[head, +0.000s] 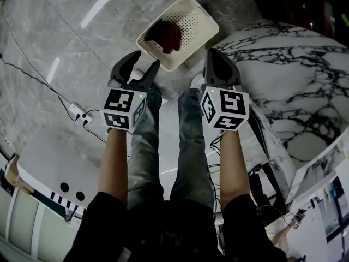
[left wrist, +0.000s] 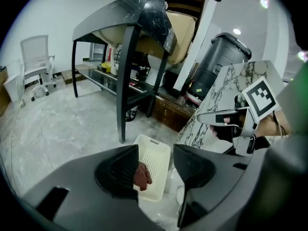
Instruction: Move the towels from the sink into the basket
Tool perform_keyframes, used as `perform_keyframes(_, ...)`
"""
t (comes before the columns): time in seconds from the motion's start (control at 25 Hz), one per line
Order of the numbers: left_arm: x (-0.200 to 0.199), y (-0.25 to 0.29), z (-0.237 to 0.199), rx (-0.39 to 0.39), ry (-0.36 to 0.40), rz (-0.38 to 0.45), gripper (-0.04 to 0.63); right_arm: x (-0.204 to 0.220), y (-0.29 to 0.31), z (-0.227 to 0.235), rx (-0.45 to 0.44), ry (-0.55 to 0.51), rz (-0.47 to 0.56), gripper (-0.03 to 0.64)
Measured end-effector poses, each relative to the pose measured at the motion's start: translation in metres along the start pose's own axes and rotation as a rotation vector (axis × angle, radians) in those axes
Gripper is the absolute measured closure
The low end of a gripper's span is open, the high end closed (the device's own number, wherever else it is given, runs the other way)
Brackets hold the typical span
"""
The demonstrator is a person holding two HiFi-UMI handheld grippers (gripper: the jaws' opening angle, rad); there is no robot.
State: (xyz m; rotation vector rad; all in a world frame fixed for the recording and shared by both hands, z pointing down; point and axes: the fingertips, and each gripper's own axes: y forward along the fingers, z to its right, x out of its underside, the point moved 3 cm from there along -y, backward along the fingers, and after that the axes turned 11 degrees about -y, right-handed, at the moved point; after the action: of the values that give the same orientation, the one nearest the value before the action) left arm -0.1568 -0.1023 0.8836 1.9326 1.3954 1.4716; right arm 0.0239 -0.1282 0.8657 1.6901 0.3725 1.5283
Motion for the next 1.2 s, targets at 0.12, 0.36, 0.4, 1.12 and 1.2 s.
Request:
perform_keyframes(0.12, -0.003, -0.001, 0.001, -0.004, -0.002, 0.006, 0.357, -0.005, -0.001, 0.000, -0.002, -0.009, 0.006, 0.601)
perform_keyframes(0.36, -0.009, -0.007, 0.005, -0.001, 0.009, 0.014, 0.377, -0.016, -0.005, -0.005, -0.008, -0.021, 0.019, 0.601)
perform_keyframes(0.4, -0.012, -0.009, 0.005, -0.003, 0.008, 0.020, 0.389, -0.019, -0.006, -0.005, -0.007, -0.020, 0.025, 0.601)
perform_keyframes(1.12, -0.068, -0.068, 0.027, -0.052, 0.023, 0.139, 0.578, -0.097, -0.052, -0.009, 0.001, -0.045, 0.121, 0.601)
perform_keyframes(1.2, -0.077, -0.076, 0.030, -0.051, 0.024, 0.153, 0.580, -0.108, -0.060, -0.011, 0.006, -0.058, 0.137, 0.601)
